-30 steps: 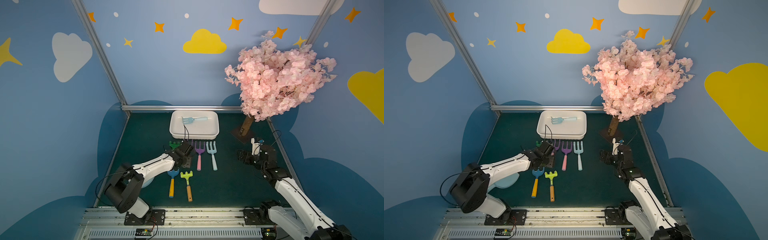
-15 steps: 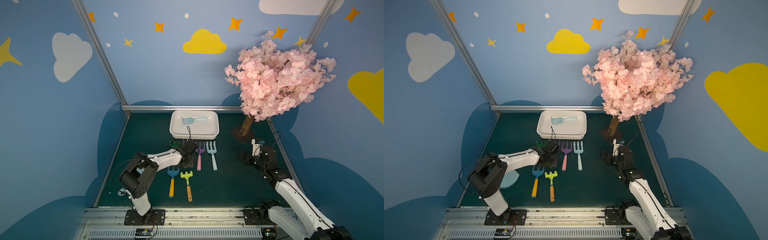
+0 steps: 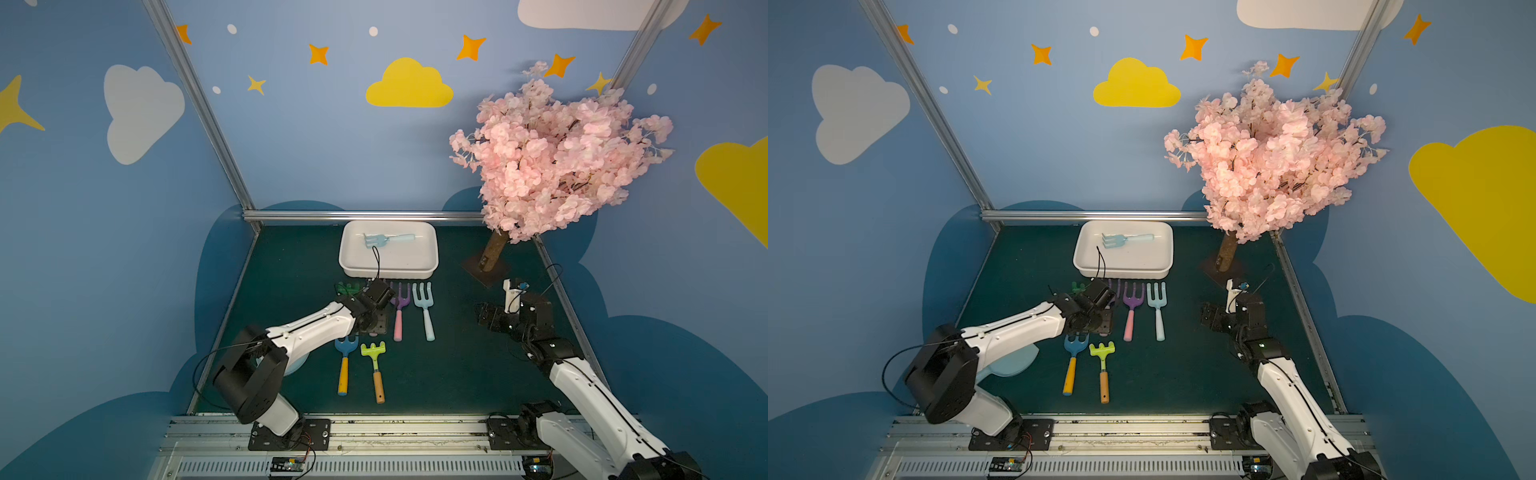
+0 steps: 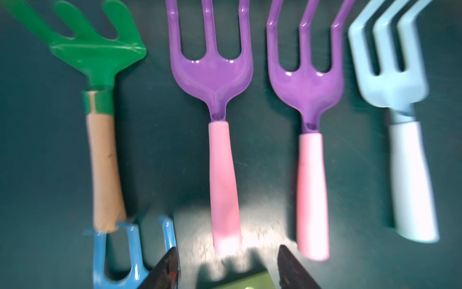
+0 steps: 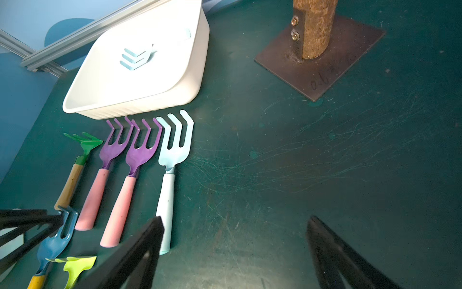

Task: Take the hand rake out of the storage box
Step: Adjust the rake at the center of the board.

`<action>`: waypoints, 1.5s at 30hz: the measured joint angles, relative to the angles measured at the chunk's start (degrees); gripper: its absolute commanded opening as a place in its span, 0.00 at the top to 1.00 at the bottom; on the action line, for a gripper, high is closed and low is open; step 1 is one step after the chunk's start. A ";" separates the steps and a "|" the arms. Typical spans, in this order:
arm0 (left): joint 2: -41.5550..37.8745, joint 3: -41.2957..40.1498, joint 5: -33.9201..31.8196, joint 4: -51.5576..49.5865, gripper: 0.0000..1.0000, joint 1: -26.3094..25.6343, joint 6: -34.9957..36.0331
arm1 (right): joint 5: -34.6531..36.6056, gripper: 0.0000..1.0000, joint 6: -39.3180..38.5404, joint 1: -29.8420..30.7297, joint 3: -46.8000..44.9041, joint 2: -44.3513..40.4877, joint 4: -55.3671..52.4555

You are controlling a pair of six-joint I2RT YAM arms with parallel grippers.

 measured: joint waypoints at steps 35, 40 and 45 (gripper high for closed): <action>3.15 -9.84 -0.76 -3.91 0.69 -19.93 -17.11 | -1.27 0.08 0.00 -0.17 -1.14 -2.05 0.02; 3.34 -9.68 -1.79 -4.52 0.76 -19.82 -17.49 | -1.44 0.08 0.00 -0.17 -1.51 -2.34 0.00; 3.34 -9.70 -3.26 -5.60 0.76 -19.34 -17.73 | -1.49 0.08 0.00 -0.17 -1.60 -2.38 0.02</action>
